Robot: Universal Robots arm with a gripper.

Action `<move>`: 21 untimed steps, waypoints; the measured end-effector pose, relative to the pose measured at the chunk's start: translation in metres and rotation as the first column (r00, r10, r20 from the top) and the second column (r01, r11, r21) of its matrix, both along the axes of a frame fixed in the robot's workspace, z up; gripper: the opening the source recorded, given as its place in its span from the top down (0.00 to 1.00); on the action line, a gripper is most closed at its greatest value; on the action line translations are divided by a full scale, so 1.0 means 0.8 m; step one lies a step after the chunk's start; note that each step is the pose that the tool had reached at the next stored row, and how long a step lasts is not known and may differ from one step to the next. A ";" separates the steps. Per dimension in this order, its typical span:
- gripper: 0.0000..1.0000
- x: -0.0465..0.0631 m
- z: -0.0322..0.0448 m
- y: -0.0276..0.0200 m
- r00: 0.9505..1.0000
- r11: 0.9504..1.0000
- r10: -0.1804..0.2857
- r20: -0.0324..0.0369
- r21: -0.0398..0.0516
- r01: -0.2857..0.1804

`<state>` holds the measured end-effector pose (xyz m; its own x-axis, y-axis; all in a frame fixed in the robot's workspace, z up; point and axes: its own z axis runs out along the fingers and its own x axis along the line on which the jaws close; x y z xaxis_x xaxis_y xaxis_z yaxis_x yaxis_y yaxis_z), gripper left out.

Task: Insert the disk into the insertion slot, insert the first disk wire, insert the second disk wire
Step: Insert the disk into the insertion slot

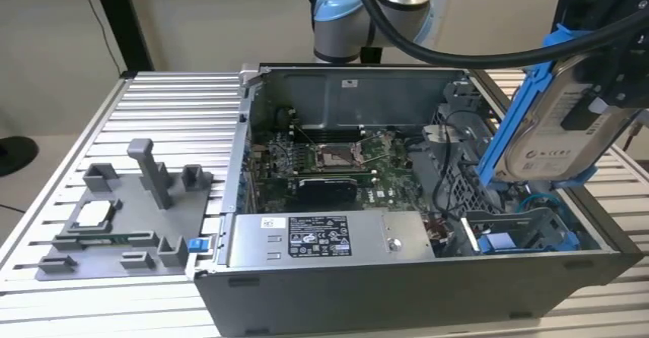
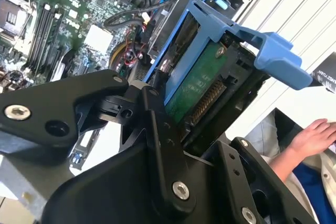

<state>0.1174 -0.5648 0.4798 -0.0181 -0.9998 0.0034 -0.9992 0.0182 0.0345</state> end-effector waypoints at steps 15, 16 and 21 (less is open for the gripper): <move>1.00 0.006 -0.0133 -0.0097 1.000 1.000 -0.006 -0.002 0.002 0.006; 1.00 0.006 -0.0141 -0.0104 1.000 1.000 -0.007 -0.002 0.002 0.007; 1.00 0.006 -0.0180 -0.0125 1.000 1.000 -0.011 -0.002 0.001 0.011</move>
